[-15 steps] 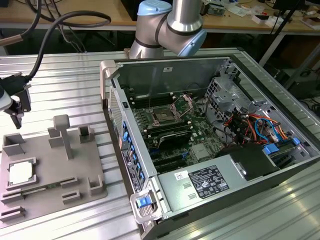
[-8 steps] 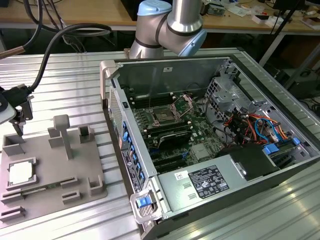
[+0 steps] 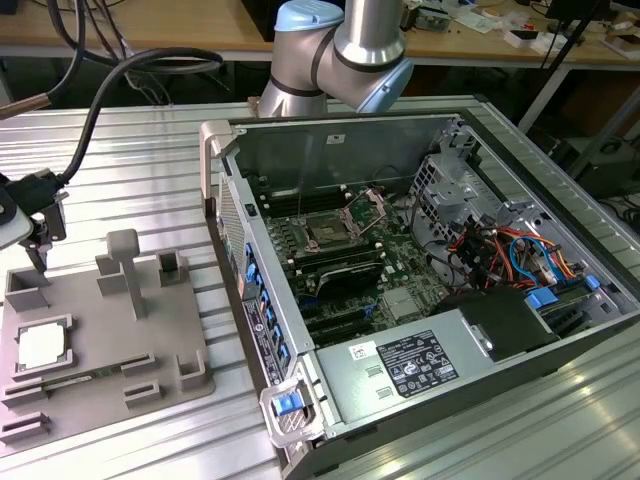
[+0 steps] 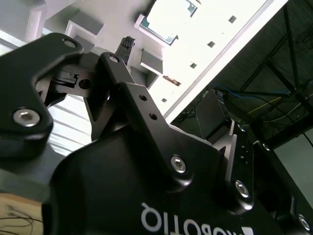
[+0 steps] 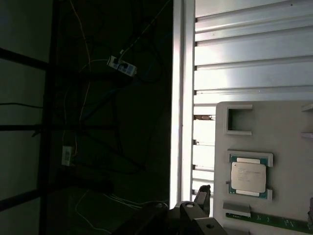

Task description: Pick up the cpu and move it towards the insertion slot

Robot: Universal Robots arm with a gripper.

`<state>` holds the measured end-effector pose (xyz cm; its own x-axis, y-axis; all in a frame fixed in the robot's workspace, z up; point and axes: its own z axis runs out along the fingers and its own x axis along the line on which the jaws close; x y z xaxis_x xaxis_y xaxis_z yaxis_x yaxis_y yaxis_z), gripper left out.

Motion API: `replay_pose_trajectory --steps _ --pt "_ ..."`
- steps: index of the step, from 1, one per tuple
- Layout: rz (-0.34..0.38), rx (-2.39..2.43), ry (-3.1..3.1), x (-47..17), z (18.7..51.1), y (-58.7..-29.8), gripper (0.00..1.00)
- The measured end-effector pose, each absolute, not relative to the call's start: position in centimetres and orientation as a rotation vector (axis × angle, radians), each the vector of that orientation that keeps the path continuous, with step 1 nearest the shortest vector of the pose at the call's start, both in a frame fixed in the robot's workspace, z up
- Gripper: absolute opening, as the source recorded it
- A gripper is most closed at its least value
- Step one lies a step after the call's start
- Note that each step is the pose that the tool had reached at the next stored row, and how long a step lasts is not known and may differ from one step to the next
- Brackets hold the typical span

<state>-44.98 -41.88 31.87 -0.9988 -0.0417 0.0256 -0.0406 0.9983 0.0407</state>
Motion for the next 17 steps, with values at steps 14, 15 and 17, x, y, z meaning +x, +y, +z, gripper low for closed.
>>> replay_pose_trajectory --steps 14,15,17 --pt "-0.062 0.064 -3.110 -45.0 28.1 -41.9 0.78" --pt "-0.062 0.064 -3.110 -45.0 27.8 -41.9 0.78" --pt "-0.063 0.064 -3.109 -45.0 27.5 -41.9 0.78"
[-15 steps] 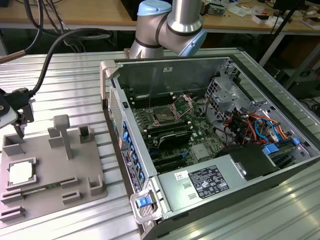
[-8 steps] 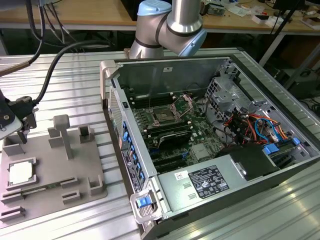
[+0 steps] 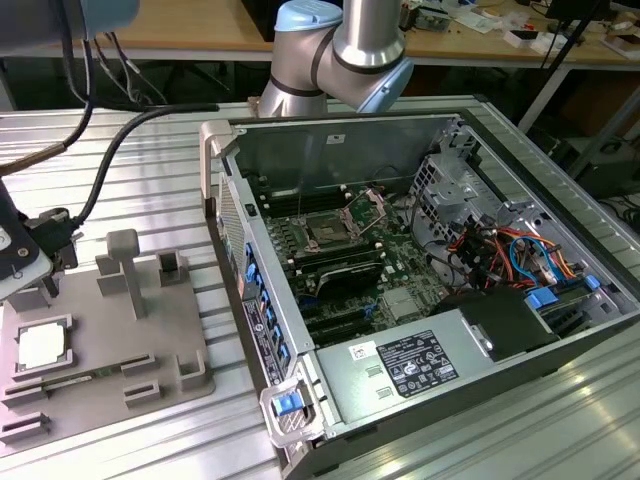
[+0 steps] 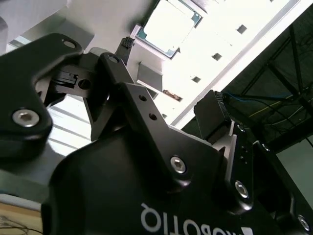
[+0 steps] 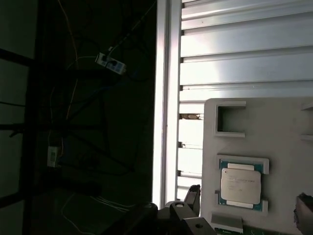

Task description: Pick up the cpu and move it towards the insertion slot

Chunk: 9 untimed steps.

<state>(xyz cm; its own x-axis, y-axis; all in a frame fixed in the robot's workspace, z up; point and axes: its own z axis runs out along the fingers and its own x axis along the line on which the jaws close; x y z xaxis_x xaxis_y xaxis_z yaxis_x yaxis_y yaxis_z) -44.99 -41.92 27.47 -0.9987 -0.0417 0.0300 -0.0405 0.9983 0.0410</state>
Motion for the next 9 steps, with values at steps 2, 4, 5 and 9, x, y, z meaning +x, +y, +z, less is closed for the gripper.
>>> replay_pose_trajectory --steps 2,4,5,9 --pt "-0.063 0.064 -3.108 -45.0 27.1 -41.9 0.78" --pt "-0.064 0.064 -3.108 -45.0 26.7 -42.0 0.78" --pt "-0.068 0.064 -3.107 -45.0 26.5 -42.0 0.78" --pt "-0.079 0.064 -3.107 -45.0 26.2 -42.1 0.78"
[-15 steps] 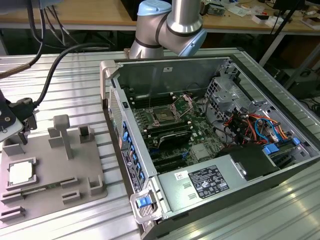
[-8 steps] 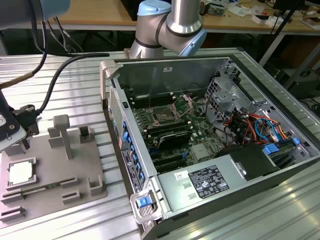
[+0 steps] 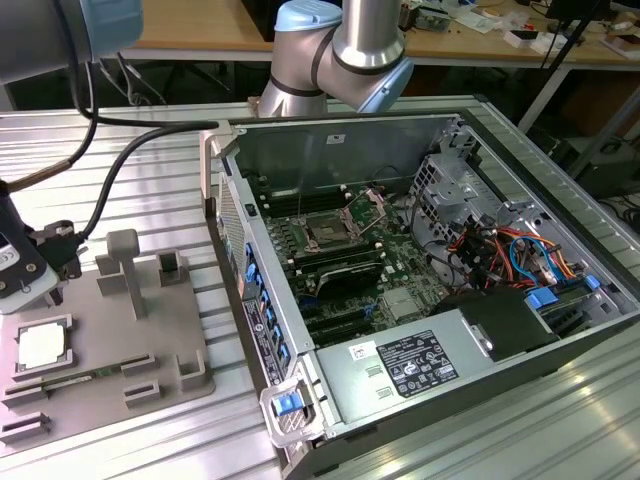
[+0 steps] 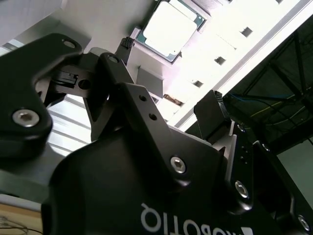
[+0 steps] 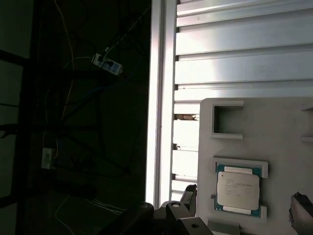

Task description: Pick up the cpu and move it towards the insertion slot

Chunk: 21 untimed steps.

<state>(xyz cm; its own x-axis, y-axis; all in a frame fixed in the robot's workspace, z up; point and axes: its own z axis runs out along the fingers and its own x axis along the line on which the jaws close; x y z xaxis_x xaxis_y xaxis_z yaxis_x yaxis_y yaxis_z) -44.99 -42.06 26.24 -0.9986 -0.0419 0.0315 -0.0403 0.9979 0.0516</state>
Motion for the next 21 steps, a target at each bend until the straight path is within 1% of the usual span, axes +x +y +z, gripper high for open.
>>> replay_pose_trajectory --steps 13,21 --pt "-0.080 0.064 -3.107 -45.0 25.9 -42.1 0.78" --pt "-0.080 0.061 -3.106 -45.0 24.5 -42.3 0.78"
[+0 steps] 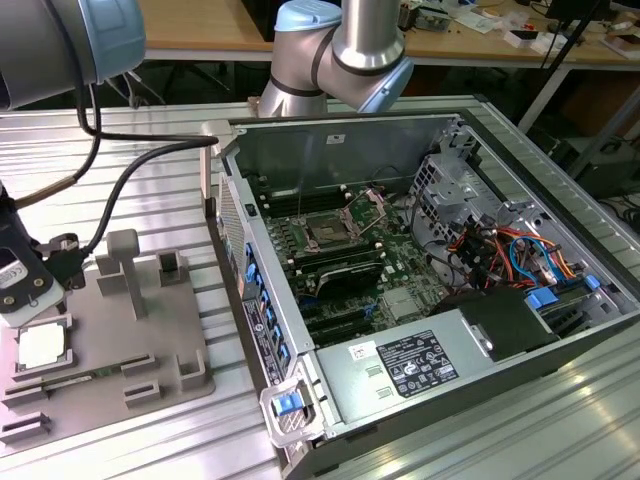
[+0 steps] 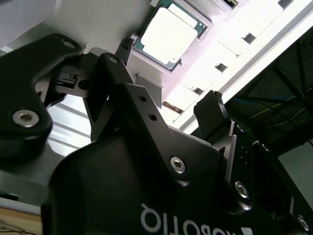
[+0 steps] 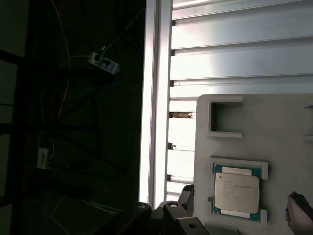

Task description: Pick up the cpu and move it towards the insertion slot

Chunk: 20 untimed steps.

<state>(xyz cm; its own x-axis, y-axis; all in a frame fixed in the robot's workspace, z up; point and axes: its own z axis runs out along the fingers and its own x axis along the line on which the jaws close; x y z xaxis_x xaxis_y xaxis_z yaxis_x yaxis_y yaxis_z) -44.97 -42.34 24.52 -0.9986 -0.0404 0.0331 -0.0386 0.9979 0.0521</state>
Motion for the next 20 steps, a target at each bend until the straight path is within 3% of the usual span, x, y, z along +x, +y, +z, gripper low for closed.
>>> replay_pose_trajectory --steps 20 --pt "-0.096 0.031 -3.103 -44.7 20.7 -42.9 0.78"
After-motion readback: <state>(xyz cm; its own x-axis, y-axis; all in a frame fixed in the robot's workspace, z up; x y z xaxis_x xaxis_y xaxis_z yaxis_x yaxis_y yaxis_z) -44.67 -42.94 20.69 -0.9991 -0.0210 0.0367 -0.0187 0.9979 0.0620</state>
